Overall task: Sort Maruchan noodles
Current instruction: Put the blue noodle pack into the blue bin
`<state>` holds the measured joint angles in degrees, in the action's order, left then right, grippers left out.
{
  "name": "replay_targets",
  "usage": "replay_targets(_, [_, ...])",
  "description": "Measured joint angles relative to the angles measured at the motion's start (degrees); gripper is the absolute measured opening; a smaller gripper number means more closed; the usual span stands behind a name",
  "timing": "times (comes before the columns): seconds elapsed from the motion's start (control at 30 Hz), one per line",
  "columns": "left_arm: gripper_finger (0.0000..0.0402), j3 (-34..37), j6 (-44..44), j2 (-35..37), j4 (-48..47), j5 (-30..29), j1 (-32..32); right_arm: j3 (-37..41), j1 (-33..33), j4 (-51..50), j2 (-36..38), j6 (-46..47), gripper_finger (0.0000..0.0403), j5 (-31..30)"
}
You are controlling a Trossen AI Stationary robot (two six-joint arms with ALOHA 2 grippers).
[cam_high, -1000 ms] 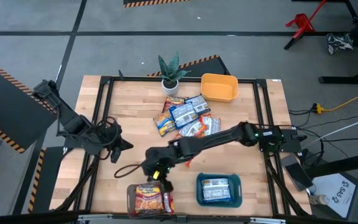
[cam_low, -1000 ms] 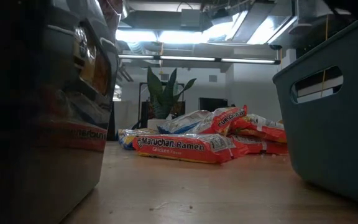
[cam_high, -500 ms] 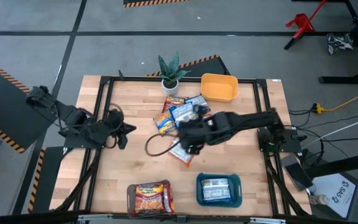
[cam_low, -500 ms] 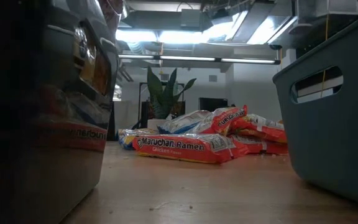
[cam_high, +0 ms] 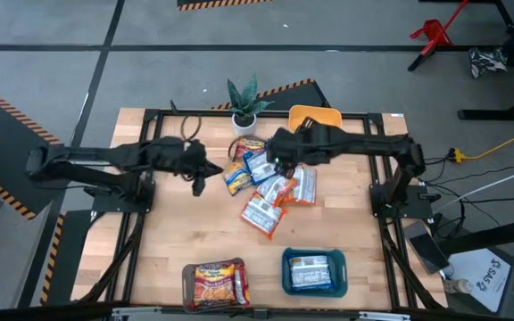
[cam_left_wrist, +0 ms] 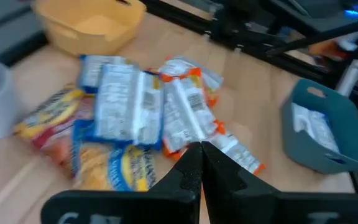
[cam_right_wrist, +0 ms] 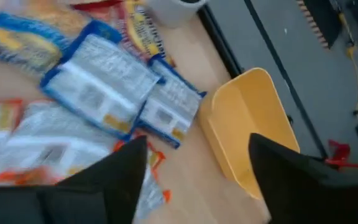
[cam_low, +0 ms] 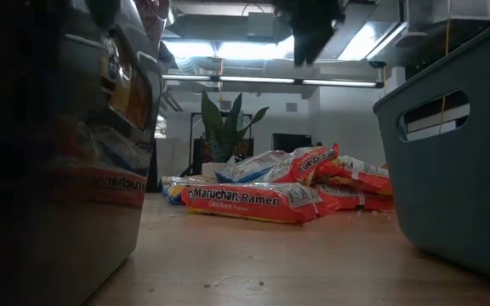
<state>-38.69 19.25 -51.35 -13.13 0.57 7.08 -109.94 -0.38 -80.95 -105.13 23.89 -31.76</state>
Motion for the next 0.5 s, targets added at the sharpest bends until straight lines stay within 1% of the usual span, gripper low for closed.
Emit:
replay_targets(0.07, [0.0, 1.0, -2.3, -2.7, 2.5, 6.0, 3.7, 6.9, -2.6, 6.6, 2.4, -1.6, 0.0288, 2.4])
replay_targets(0.13, [0.0, 1.7, -3.8, -5.6, 6.0, 9.2, 6.2, 13.8, -5.4, 13.6, 4.8, -2.8, 0.0299, 6.6])
replay_targets(0.23, [0.0, 2.1, -5.1, -10.0, 13.8, 13.0, 8.7, 23.7, -10.4, 26.0, 8.3, -3.0, 0.0302, 15.0])
replay_targets(0.3, [0.0, 2.2, -5.1, -13.4, 19.0, 16.7, 10.2, 29.2, -13.1, 34.2, 10.2, -1.4, 0.0299, 19.4])
replay_targets(0.37, [0.0, 2.3, -4.9, -16.7, 22.9, 20.3, 11.4, 33.2, -14.8, 39.6, 11.1, 0.4, 0.0296, 22.8])
replay_targets(0.43, [0.0, 2.3, -4.9, -19.3, 24.7, 21.3, 12.2, 36.2, -15.4, 44.0, 11.3, 1.5, 0.0295, 23.5])
replay_targets(0.5, [0.0, 2.3, -4.9, -22.0, 26.4, 20.5, 12.5, 38.3, -15.5, 48.3, 11.3, 1.6, 0.0295, 21.8])
